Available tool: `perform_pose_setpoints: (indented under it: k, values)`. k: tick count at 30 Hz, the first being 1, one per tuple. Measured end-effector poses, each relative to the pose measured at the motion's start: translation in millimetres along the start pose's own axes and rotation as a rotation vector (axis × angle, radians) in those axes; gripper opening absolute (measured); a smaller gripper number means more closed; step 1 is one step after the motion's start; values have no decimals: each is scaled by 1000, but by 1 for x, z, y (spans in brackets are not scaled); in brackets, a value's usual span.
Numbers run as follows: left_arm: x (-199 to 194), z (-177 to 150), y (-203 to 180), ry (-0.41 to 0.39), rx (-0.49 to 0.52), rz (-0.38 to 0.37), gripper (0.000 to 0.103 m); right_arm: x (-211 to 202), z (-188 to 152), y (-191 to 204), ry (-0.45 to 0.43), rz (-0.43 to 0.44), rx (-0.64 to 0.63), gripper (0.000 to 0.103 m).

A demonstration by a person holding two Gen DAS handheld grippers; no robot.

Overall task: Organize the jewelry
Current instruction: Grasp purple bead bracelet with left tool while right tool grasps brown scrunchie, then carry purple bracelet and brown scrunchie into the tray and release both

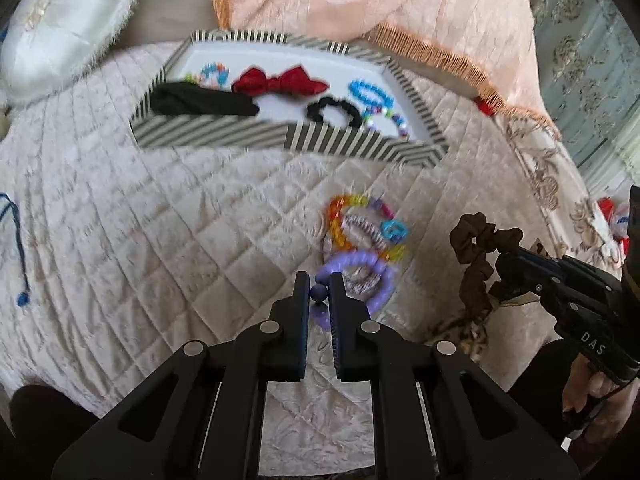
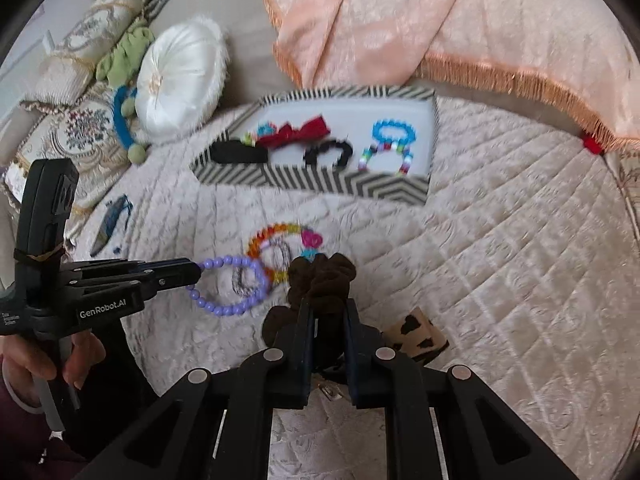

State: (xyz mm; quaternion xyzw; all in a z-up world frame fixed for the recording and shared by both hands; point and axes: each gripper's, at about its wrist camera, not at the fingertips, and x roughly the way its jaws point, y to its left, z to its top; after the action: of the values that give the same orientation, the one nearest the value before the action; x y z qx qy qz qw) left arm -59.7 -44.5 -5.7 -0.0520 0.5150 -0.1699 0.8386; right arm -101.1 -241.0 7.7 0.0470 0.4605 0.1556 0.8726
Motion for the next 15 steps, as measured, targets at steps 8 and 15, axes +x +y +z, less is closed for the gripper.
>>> perform_pose_setpoints:
  k: [8,15]
  values:
    - [-28,15,2,-50,-1,-2,8,-19,11,3,-50,-1,-1,12]
    - [-50,38,8,-109,1,20,8,-32,25,2,-98,4,5,12]
